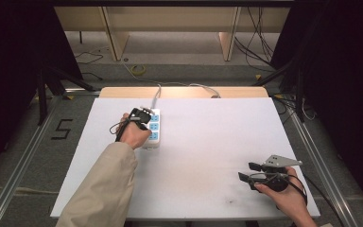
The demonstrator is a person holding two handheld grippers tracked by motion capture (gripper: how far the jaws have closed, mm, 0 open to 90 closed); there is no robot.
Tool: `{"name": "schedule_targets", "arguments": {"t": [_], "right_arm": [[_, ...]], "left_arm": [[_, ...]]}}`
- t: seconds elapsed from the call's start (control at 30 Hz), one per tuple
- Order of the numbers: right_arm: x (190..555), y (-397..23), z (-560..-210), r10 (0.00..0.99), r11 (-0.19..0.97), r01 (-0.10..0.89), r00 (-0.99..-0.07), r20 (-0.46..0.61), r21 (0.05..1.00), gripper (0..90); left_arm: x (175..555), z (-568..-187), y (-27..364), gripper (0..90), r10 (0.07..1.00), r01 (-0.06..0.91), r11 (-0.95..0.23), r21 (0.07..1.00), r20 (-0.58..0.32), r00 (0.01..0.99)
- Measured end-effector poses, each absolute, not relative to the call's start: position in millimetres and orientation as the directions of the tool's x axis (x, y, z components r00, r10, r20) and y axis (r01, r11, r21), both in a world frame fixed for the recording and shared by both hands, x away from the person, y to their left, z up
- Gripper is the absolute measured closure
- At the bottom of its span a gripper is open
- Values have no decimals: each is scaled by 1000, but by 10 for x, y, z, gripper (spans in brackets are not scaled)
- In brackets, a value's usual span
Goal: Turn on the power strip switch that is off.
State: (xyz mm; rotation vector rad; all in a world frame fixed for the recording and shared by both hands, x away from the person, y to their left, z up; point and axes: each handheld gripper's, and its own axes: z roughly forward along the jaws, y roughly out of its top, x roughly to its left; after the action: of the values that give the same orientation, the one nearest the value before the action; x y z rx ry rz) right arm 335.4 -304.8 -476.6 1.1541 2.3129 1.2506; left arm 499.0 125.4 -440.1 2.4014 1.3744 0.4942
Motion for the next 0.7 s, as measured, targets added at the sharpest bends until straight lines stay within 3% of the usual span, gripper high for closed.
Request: {"name": "schedule_targets", "arguments": {"t": [0.7], "right_arm": [[3351,-3046,-4763,751,310,519,-647,129,797,368]], "left_arm": [[5013,-4398,1251,900,878,772,-465,433,118,463]]}}
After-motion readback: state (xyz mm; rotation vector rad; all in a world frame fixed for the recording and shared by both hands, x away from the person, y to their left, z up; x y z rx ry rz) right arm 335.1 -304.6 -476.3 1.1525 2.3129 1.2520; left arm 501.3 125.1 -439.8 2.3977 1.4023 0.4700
